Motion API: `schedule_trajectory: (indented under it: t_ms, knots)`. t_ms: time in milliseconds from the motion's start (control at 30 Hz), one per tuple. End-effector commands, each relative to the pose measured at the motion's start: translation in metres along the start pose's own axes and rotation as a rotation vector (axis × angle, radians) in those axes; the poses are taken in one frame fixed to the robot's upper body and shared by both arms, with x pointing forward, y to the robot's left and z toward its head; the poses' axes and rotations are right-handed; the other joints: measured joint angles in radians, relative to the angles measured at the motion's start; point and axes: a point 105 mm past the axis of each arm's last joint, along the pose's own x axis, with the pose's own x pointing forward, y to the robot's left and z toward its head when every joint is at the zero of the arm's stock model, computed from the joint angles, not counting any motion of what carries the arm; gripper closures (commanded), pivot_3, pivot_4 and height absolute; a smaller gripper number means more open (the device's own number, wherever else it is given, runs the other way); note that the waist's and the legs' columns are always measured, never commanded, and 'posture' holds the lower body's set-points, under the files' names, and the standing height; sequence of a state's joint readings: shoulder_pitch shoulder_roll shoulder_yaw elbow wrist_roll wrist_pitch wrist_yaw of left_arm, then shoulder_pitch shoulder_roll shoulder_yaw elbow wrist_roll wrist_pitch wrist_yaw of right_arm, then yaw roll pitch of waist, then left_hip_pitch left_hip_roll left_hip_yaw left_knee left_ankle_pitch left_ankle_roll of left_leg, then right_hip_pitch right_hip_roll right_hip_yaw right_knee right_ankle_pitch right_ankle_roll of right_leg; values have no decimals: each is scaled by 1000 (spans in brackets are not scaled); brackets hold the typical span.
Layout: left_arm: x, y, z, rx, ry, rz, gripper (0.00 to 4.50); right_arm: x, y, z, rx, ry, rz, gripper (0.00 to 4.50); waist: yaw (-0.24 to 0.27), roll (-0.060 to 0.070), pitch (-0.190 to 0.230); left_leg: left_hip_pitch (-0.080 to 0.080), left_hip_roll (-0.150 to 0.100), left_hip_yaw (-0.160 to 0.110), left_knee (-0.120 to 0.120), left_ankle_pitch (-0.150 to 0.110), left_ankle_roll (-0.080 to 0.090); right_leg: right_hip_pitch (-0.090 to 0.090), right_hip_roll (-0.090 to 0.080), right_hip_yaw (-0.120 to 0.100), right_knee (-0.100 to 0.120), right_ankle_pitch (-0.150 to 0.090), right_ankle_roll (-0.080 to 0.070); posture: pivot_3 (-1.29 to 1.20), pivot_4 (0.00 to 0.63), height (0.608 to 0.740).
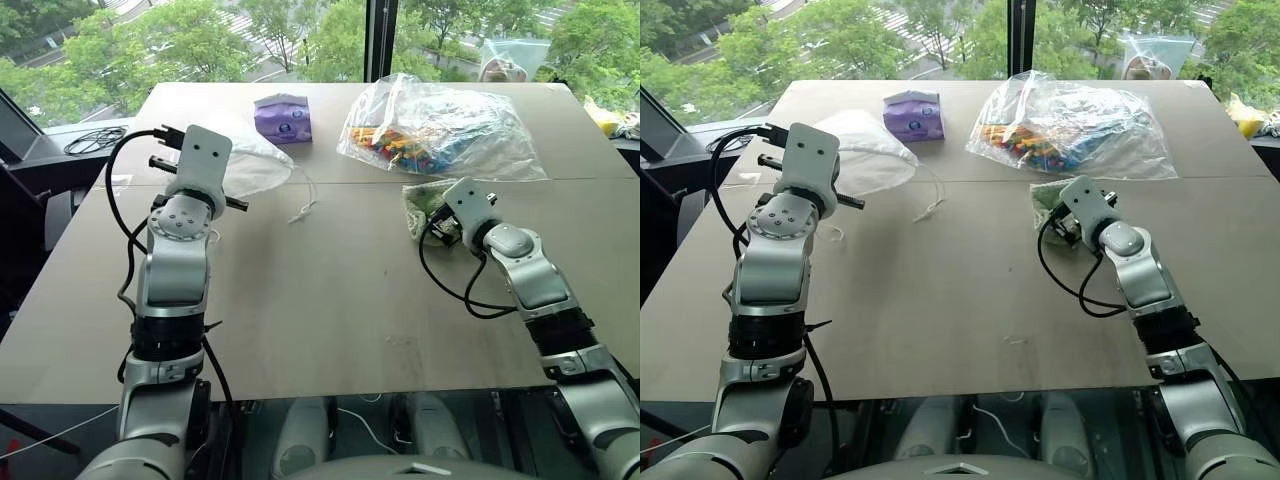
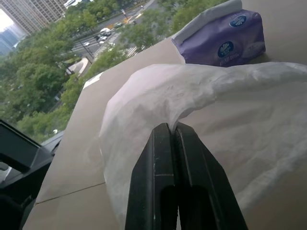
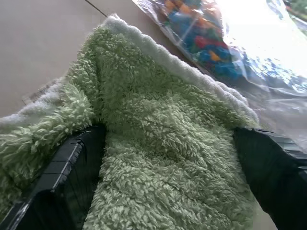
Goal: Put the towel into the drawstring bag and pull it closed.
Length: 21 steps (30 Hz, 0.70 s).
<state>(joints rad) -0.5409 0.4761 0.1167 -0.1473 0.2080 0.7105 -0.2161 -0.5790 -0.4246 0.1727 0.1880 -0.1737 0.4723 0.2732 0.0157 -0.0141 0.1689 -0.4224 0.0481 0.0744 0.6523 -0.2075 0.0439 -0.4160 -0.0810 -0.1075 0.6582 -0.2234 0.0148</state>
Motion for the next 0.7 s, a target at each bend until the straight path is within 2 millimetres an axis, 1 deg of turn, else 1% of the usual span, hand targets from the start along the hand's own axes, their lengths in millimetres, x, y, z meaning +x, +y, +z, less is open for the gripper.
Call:
schedule_trajectory:
  t_ms: [33, 100, 167, 233, 300, 400, 467, 500, 533, 567, 600, 667, 700]
  knots:
    - [-5, 6, 15, 16, -64, 20, 4480, 2, -11, -21, 34, 118, -109, 0, 0, 0, 0, 0, 0, 0, 0, 0, 0, 0, 0, 0, 0, 0, 0, 0, 150, 740]
    - [-4, 5, 15, 18, -65, 16, 4480, 3, -5, -30, 202, 186, -100, 0, -2, -1, -1, 0, 0, 0, 0, 0, 0, 0, 0, 0, 0, 0, 0, 0, 150, 740]
    - [-4, 4, 15, 18, -65, 14, 4480, 3, 10, -42, 415, 277, -38, 0, -4, -2, -1, 1, 0, 0, 1, 0, 0, 1, 0, 1, 1, 0, 0, 0, 150, 740]
    - [-4, 3, 14, 19, -65, 13, 4480, 2, 26, -48, 590, 356, 41, 0, -4, -3, -2, 2, 0, 0, 1, 0, 0, 1, 0, 1, 1, 0, 0, 0, 150, 740]
    - [-4, 2, 14, 18, -63, 11, 4480, -1, 36, -53, 702, 417, 94, 0, -3, -3, -2, 3, 1, 0, 1, 0, 0, 2, 0, 1, 2, 0, 0, 0, 150, 740]
    - [-5, 0, 13, 15, -61, 8, 4480, -3, 50, -59, 764, 474, 173, 0, -5, -4, -3, 4, 1, 0, 0, 0, 0, 2, 1, 1, 2, 0, 0, 0, 150, 740]
    - [-5, 0, 12, 12, -59, 9, 4500, -5, 63, -53, 772, 462, 266, 511, -7, -5, -3, 4, 1, 0, -1, 0, 0, 2, 1, 1, 1, 0, 0, 0, 150, 740]
    - [-6, 0, 12, 8, -58, 10, 4500, -6, 68, -47, 774, 445, 313, 643, -8, -5, -3, 4, 1, 0, -2, 0, 0, 2, 1, 1, 1, 0, 0, 0, 150, 740]
    - [-6, 0, 12, 1, -56, 11, 4500, -8, 74, -40, 779, 425, 360, 1201, -9, -6, -3, 4, 1, 0, -3, 0, 0, 2, 1, 1, 1, 0, 0, 0, 150, 740]
    - [-6, 0, 11, -12, -52, 9, 4500, -10, 80, -34, 791, 409, 408, 1642, -10, -6, -4, 4, 2, 0, -4, 0, 0, 2, 2, 1, 0, 0, 0, 0, 150, 740]
    - [-6, 0, 11, -25, -48, 6, 4500, -12, 84, -29, 795, 397, 440, 1988, -12, -7, -4, 4, 2, 0, -4, 0, 0, 2, 2, 1, 0, 0, 0, 0, 150, 740]
    - [-6, -2, 11, -49, -44, -6, 4500, -12, 86, -26, 778, 372, 466, 2819, -22, -7, -4, 4, 3, 0, -5, 0, 0, 2, 3, 2, -1, 0, 0, 0, 150, 740]
    - [-7, -3, 12, -68, -43, -13, 4500, -12, 87, -25, 768, 360, 469, 3372, -27, -7, -4, 4, 4, 0, -5, 0, 0, 2, 3, 2, -1, 0, 0, 0, 150, 740]
